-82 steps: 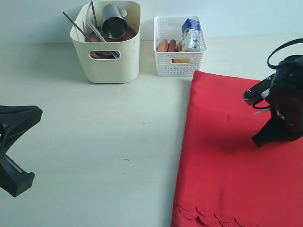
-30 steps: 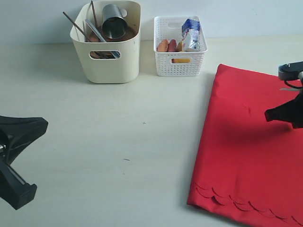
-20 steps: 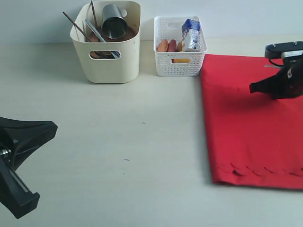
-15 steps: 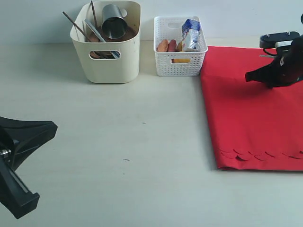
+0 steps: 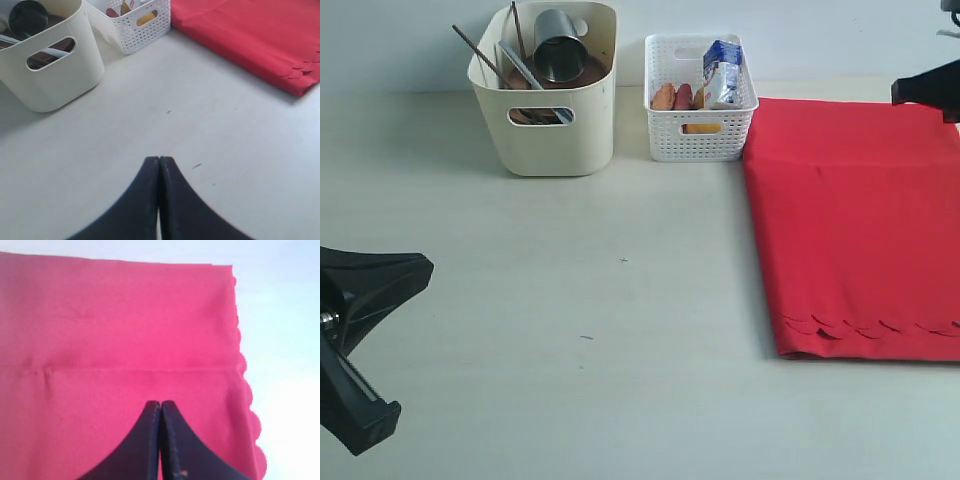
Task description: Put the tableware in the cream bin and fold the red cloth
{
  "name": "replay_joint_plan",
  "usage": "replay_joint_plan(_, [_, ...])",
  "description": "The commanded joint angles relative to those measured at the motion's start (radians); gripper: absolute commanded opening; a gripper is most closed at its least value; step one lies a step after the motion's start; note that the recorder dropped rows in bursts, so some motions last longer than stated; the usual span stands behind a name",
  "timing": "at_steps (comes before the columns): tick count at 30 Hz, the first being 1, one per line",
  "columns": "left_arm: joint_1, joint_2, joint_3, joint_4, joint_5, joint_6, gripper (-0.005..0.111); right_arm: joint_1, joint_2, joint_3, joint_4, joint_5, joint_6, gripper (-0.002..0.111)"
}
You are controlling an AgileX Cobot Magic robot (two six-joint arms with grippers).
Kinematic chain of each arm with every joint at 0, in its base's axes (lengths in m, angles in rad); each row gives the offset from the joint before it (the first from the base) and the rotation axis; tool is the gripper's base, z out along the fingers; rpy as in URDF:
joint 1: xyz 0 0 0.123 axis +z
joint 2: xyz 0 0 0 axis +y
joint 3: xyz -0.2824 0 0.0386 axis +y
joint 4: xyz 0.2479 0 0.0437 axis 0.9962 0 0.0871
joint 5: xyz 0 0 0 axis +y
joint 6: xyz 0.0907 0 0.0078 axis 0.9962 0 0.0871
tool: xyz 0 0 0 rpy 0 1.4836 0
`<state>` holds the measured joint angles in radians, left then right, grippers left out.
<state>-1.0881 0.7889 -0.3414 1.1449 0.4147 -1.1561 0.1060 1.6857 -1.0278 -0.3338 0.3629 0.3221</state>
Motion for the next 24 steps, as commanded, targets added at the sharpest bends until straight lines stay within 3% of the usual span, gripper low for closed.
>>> replay_joint_plan(1, [0.000,-0.008,0.004,0.001,0.012,0.000,0.000,-0.001,-0.047,0.184,0.055,-0.099,-0.012,0.000])
replay_joint_plan(6, [0.000,-0.008,0.004,0.001,0.012,0.000,0.000,-0.001,0.004,0.349,0.070,-0.252,-0.012,0.000])
replay_joint_plan(11, [0.000,-0.008,0.004,0.001,0.012,0.000,0.000,-0.001,0.099,0.371,0.066,-0.374,-0.028,0.000])
replay_joint_plan(19, [0.000,-0.008,0.004,-0.001,0.012,0.000,0.000,-0.001,0.381,0.102,0.062,-0.352,-0.061,0.000])
replay_joint_plan(24, [0.000,-0.008,0.004,-0.001,0.012,0.000,0.000,-0.001,0.410,-0.029,0.062,-0.287,-0.109,0.000])
